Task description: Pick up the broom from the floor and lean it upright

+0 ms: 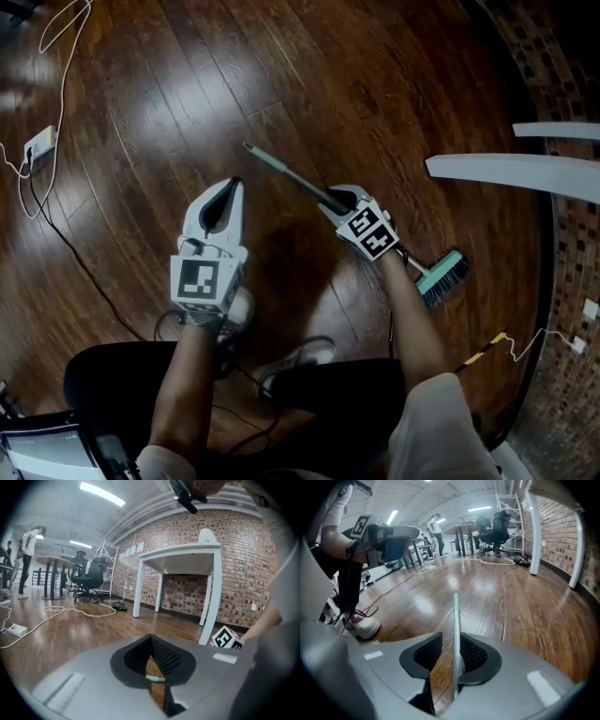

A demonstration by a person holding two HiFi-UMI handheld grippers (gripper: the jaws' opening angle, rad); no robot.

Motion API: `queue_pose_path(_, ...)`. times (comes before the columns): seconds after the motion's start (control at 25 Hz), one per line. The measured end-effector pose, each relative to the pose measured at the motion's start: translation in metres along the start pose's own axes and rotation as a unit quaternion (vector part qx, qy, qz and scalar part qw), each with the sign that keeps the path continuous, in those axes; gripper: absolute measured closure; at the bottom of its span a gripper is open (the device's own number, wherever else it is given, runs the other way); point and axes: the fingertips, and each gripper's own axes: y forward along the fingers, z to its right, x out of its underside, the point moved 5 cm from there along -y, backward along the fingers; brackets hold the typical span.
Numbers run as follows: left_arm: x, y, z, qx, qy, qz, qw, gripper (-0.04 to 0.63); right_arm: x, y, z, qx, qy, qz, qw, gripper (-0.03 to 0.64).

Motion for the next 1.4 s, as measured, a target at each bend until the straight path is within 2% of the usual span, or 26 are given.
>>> queue_pose_path(0.24, 0.030, 0.008, -0.009, -0.019, -0.026, 0.015, 0.9994, 0.594, 0.009, 0.045, 0.010, -0.008, -0.048, -0.055, 0.997, 0.483)
queue_pose_path(0.44, 0.039, 0.010, -0.006, -0.013, -0.019, 0.017, 0.9996, 0.594, 0.009, 0.066, 0.007, -0.011, -0.062, -0.080, 0.995, 0.482)
queue_pose_path(0.68, 0.036, 0.006, -0.008, -0.019, -0.010, -0.003, 0.9998, 0.594, 0.008, 0.068, 0.009, 0.007, -0.039, -0.083, 0.996, 0.515)
queue_pose_path(1.0, 0.034, 0.009, 0.001, -0.002, -0.013, 0.003, 0.9999, 0.594, 0.007, 0.061, 0.005, 0.047, -0.040, -0.060, 0.996, 0.520)
queue_pose_path(1.12, 0.032, 0.011, 0.008, 0.006, 0.006, -0.005, 1.0000, 0.594, 0.000, 0.045, 0.010, 0.063, -0.027, -0.038, 0.997, 0.522)
queue_pose_path(1.24, 0.016, 0.011, 0.020, 0.019, 0.019, -0.003, 0.9996, 0.594, -0.013, 0.014, 0.015, 0.089, -0.009, -0.012, 0.996, 0.522)
queue_pose_path(1.4, -0.027, 0.004, 0.048, 0.045, 0.033, -0.009, 0.9984, 0.594, -0.040, -0.049, 0.018, 0.128, 0.016, 0.028, 0.991, 0.520)
